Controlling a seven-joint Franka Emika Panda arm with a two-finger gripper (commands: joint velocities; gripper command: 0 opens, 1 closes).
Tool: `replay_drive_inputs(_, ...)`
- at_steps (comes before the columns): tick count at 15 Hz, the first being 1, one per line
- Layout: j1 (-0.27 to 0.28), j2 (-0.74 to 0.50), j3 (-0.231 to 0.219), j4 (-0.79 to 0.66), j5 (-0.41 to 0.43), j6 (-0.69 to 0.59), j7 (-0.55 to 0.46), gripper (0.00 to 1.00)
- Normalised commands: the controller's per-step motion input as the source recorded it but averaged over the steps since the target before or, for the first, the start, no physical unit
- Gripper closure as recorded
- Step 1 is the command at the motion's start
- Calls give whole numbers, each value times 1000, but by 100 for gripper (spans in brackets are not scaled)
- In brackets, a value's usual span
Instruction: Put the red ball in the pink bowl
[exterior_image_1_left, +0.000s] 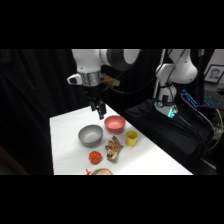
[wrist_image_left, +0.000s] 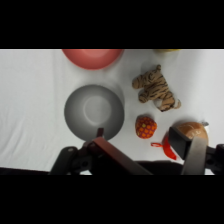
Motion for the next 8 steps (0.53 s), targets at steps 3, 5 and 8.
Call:
replay_drive_inputs(3,-10,23,33,30,7,20,78,0)
replay_drive_inputs(5,16,74,35,88,0,48,174,0)
replay_drive_inputs(8,30,129,33,148,12,71,195,0)
